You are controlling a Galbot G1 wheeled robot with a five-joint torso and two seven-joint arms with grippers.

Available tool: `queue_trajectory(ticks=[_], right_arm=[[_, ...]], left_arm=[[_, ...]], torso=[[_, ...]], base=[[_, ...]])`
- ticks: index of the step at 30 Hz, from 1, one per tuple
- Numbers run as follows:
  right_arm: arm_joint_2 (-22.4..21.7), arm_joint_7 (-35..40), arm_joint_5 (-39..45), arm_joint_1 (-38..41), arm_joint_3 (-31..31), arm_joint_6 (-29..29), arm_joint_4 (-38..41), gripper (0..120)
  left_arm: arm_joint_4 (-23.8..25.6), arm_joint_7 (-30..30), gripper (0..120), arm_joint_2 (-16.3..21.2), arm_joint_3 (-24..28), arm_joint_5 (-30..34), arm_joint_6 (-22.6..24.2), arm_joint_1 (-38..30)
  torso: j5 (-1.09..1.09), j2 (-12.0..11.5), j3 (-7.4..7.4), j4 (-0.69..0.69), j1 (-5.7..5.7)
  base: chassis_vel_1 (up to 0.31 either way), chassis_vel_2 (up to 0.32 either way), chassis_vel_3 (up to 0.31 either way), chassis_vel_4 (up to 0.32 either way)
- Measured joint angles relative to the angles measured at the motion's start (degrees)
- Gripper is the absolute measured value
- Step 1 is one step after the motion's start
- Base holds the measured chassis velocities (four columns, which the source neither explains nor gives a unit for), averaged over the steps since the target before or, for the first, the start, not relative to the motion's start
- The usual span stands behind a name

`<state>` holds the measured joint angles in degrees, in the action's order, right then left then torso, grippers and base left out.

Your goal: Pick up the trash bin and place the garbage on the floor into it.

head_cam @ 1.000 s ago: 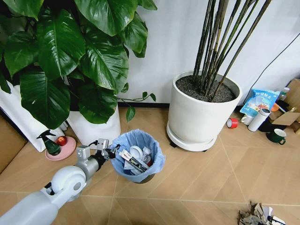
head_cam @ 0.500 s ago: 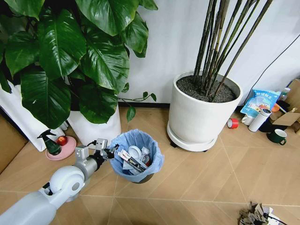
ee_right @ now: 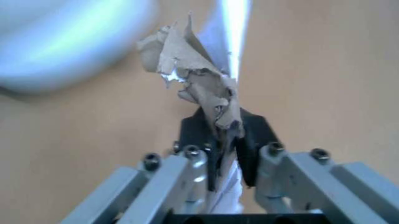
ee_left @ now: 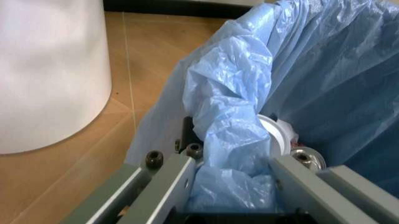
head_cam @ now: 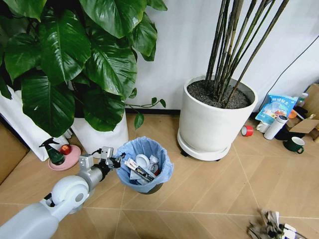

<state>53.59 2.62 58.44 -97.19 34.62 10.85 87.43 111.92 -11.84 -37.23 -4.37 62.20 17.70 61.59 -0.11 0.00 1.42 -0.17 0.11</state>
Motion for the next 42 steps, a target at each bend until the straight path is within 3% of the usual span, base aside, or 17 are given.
queue_trajectory(ticks=[1,4,5,8,10,13,20,29,42], right_arm=[[-0.34,-3.13,0.19,0.42,0.26,1.33,0.93,4],[-2.49,-25.02,1.61,6.81,-0.71,9.26,3.4,0],[-2.49,-25.02,1.61,6.81,-0.71,9.26,3.4,0],[-5.75,-42.37,5.53,15.77,-6.27,10.62,4.09,0],[-6.1,-43.89,5.7,17.12,-7.21,10.44,4.09,0],[-7.28,-50.71,7.15,27.69,-16.2,8.67,5.06,0],[-6.89,-53.36,7.64,38.68,-26.0,6.51,5.45,0],[-4.26,-53.64,7.87,49.63,-39.99,5.31,0.79,0],[-0.4,-53.68,7.25,58.42,-49.34,5.2,-5.79,0]], left_arm=[[-0.1,-0.08,1,-0.06,0.18,0.13,0.04,-0.27],[-0.63,-0.42,1,-0.25,1.26,0.74,0.26,-1.72],[-0.63,-0.42,1,-0.25,1.26,0.74,0.26,-1.72],[-1.66,-0.65,1,-0.92,3.29,0.83,0.39,-3.22],[-1.89,-0.78,1,-1.26,3.85,0.81,0.39,-3.53],[-2.99,-0.82,1,-3.49,5.8,0.12,0.34,-3.86],[-4.19,-0.74,1,-4.88,7.97,0.0,0.31,-6.01],[-4.77,-0.99,1,-5.27,10.09,1.17,0.3,-8.45],[-4.47,-1.0,1,-5.53,10.07,1.44,0.41,-8.3]], torso=[[-0.01,0.0,0.0,0.0,0.0],[-0.01,0.0,0.0,0.02,0.0],[-0.01,0.0,0.0,0.02,0.0],[-0.01,0.0,0.0,0.06,0.01],[-0.01,0.0,0.0,0.05,0.01],[-0.01,-0.01,0.01,-0.01,0.01],[0.0,0.0,0.01,0.04,0.01],[0.0,-0.01,0.0,0.01,0.01],[-0.01,0.0,0.0,0.02,0.0]], base=[[0.0,0.0,0.0,0.0],[0.0,0.0,0.0,0.0],[0.0,0.0,0.0,0.0],[0.0,0.0,0.0,0.0],[0.0,0.0,0.0,0.0],[0.0,0.0,0.0,0.0],[0.0,0.0,0.0,0.0],[0.0,0.0,0.0,0.0],[0.0,0.0,0.0,0.0]])
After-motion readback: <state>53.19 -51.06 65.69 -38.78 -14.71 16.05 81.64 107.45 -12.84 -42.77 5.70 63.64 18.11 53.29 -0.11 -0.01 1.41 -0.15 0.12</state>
